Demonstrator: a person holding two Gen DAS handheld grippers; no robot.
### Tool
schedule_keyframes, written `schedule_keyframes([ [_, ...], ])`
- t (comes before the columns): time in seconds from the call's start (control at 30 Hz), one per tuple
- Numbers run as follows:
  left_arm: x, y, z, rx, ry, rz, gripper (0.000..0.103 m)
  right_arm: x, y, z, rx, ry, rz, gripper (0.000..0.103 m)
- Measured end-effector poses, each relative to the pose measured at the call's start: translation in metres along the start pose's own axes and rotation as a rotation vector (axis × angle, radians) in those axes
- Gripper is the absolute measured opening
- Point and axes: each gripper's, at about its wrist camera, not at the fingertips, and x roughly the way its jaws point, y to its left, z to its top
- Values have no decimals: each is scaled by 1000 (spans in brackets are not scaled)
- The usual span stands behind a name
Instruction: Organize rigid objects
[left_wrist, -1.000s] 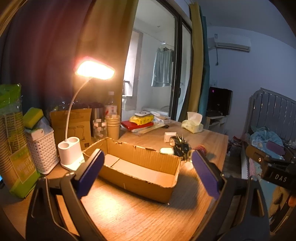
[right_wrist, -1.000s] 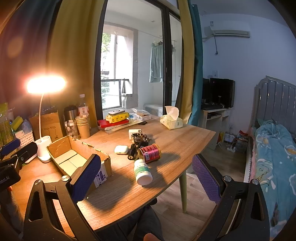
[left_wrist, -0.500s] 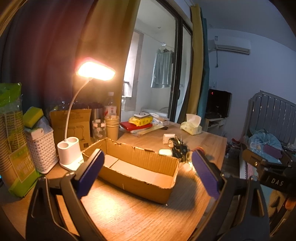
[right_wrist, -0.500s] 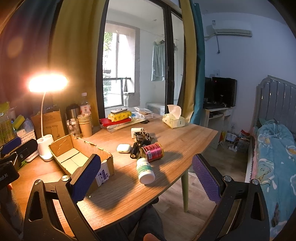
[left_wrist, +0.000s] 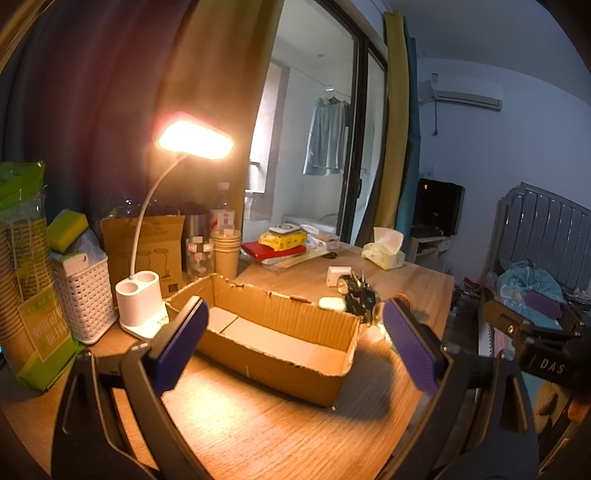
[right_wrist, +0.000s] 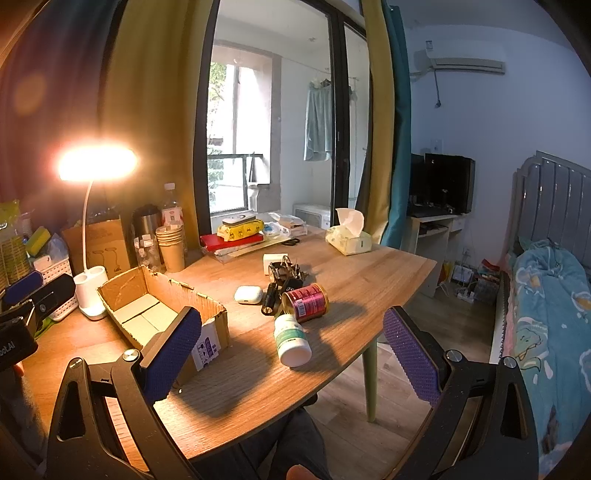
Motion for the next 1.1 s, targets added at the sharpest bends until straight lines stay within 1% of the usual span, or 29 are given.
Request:
schedule_keyframes([
  [0.13, 2, 0, -1, -1, 6, 0, 96, 1, -1, -1, 1, 5, 3, 100],
  [0.23, 7, 0, -6, -2, 27, 5, 96, 6, -4, -2, 2, 20, 6, 100],
  [0.47, 29, 5, -18, -17, 81, 43, 96, 32, -11, -7, 18, 65, 17, 100],
  [0.6, 50, 16, -21, -79, 138, 69, 96, 50, -17, -11, 28, 95, 16, 100],
  [0.77, 82, 23, -28, -112, 216, 107, 96, 72, -21, -17, 39, 124, 17, 100],
  [0.93, 109, 26, -37, -112, 283, 153, 96, 94, -25, -23, 49, 165, 27, 100],
  [1.1, 136, 31, -45, -119, 363, 172, 96, 119, -31, -31, 60, 205, 43, 100],
])
